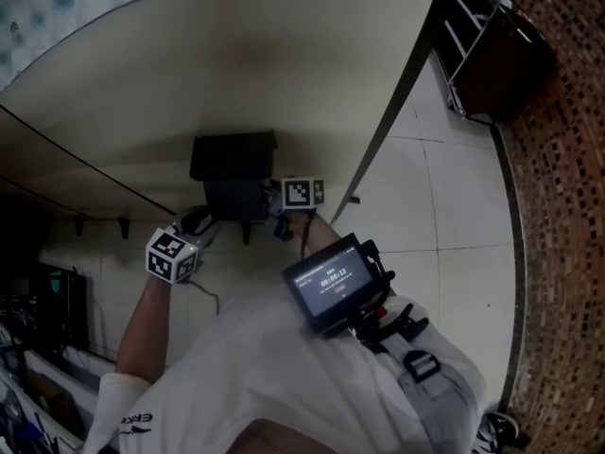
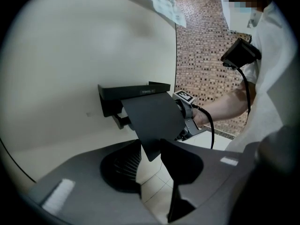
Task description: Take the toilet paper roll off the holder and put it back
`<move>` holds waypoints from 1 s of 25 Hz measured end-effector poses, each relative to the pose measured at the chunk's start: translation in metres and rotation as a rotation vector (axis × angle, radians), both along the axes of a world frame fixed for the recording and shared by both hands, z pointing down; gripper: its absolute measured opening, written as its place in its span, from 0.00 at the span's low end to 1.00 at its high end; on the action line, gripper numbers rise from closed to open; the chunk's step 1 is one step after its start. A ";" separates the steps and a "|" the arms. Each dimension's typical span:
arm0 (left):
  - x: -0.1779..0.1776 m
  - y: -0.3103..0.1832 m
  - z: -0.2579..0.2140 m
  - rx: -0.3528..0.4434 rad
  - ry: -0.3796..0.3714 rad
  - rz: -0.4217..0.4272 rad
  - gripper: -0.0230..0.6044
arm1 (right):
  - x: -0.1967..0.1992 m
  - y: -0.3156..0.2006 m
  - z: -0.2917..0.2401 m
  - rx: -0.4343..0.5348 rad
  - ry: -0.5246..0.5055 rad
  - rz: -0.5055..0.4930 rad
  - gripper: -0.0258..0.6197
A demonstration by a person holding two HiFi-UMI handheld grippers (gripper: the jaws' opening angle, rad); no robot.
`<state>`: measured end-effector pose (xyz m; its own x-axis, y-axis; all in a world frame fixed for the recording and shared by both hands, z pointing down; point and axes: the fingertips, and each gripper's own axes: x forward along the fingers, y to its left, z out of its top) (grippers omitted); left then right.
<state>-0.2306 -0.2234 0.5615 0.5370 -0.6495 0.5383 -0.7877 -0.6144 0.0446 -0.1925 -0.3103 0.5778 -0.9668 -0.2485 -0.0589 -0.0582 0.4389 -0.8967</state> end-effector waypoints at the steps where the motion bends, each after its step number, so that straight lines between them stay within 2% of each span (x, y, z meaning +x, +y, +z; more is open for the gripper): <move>1: 0.001 0.000 -0.001 0.002 -0.002 -0.001 0.24 | -0.002 0.001 0.000 -0.001 -0.001 -0.010 0.79; 12: 0.002 0.006 -0.001 0.006 -0.033 -0.003 0.24 | -0.016 0.019 0.003 0.036 0.028 -0.129 0.78; 21: 0.002 0.007 0.002 0.001 -0.041 0.002 0.23 | -0.017 0.022 0.005 0.066 0.047 -0.151 0.79; 25: 0.001 0.007 0.002 0.003 -0.034 0.004 0.23 | -0.016 0.026 0.012 0.079 0.092 -0.173 0.79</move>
